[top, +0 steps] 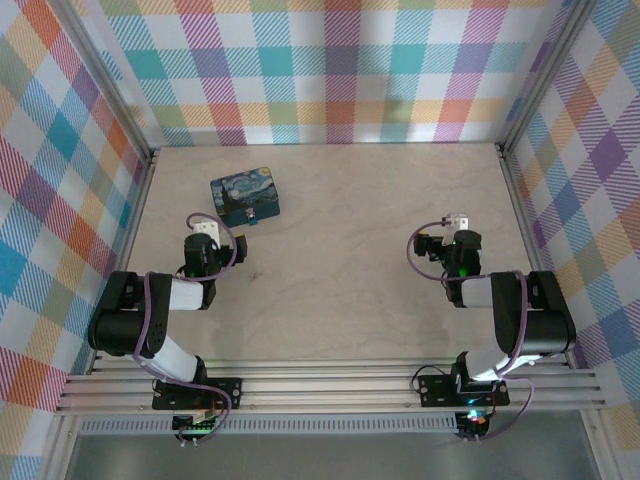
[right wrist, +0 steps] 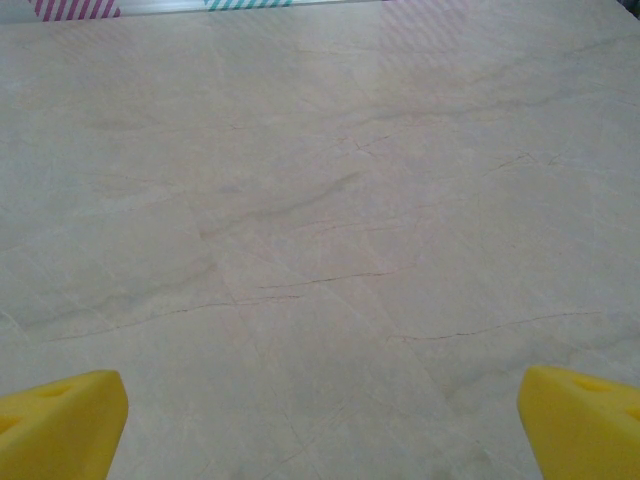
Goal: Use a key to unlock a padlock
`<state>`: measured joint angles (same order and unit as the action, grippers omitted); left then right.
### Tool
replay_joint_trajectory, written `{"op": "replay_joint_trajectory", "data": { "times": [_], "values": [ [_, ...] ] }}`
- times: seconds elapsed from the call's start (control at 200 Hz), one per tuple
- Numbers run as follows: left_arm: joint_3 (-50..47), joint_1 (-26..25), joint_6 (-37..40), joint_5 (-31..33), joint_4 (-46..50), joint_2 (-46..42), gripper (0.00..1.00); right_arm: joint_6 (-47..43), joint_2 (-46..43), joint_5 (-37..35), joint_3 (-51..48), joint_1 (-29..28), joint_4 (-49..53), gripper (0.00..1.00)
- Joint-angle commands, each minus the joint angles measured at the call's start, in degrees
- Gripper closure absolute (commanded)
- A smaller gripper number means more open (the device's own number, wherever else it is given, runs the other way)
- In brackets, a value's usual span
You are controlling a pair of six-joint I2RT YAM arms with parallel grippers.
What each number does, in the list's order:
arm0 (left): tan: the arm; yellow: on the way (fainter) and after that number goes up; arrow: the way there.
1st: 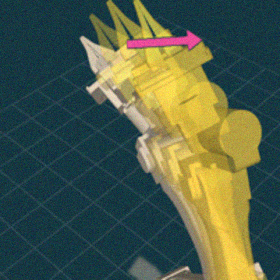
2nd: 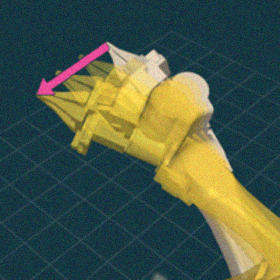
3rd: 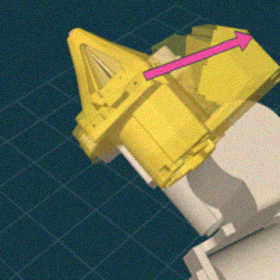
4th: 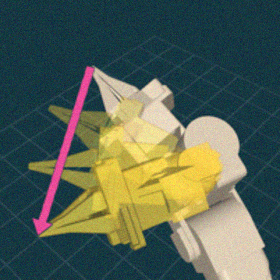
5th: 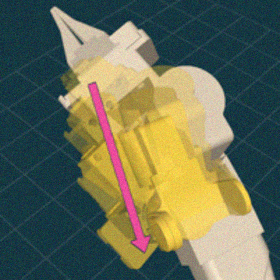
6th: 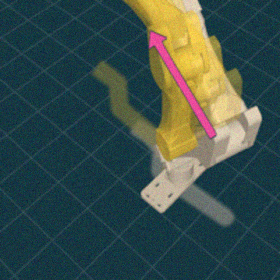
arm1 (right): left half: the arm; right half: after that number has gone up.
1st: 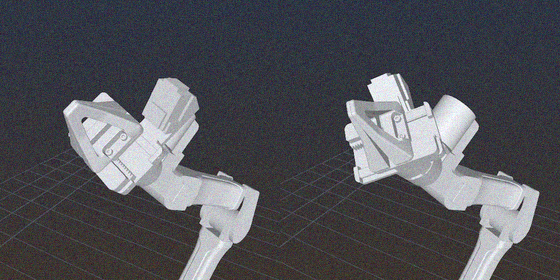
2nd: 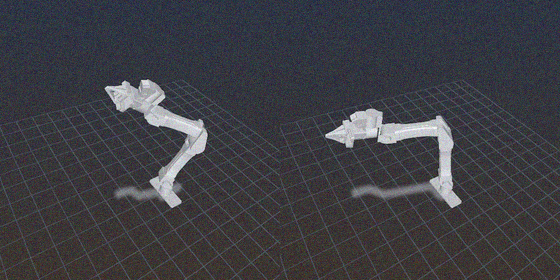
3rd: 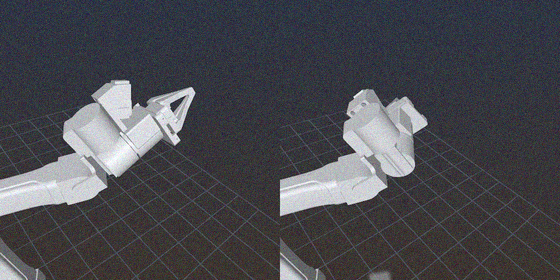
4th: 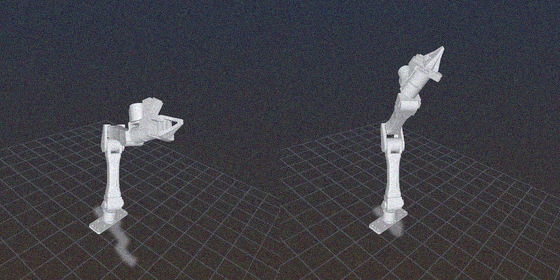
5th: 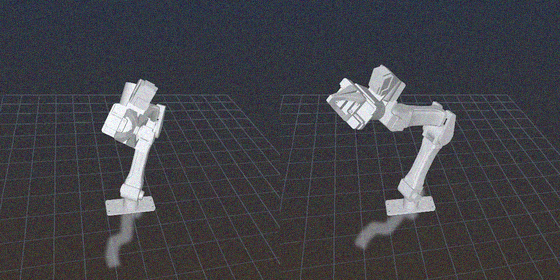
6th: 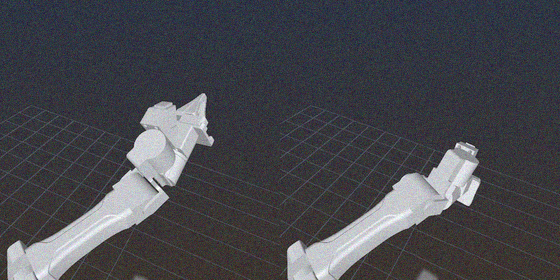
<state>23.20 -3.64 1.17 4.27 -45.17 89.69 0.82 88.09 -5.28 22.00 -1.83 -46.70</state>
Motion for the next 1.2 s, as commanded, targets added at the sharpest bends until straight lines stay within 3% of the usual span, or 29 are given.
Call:
{"op": "replay_joint_trajectory", "data": {
  "times": [0.0, 0.795, 0.885, 1.03, 1.195],
  "values": [
    [1.4, -0.1, 0.9, -0.5, -0.5, 0.1, 0.00, 0.6, -0.2, 1.1, 0.9, 0.4, -2.0, 0.00],
    [1.8, 0.0, 1.0, -1.5, 0.5, -0.4, 0.00, 0.6, -0.2, 1.0, 0.9, 0.4, -1.9, 0.00],
    [3.4, 0.0, 0.9, -1.3, 4.3, -1.6, 0.00, 0.6, -0.1, 1.1, 1.0, 0.4, -1.8, 0.00],
    [10.1, 0.0, 0.5, 0.2, 18.0, -3.2, 0.00, 0.6, -0.2, 1.1, 0.9, 0.4, -2.0, 0.00],
    [12.7, 0.1, -0.9, 1.5, 23.5, -5.5, 0.00, 0.6, -0.3, 0.8, 0.8, 0.4, -2.0, 0.00]
  ]
}}
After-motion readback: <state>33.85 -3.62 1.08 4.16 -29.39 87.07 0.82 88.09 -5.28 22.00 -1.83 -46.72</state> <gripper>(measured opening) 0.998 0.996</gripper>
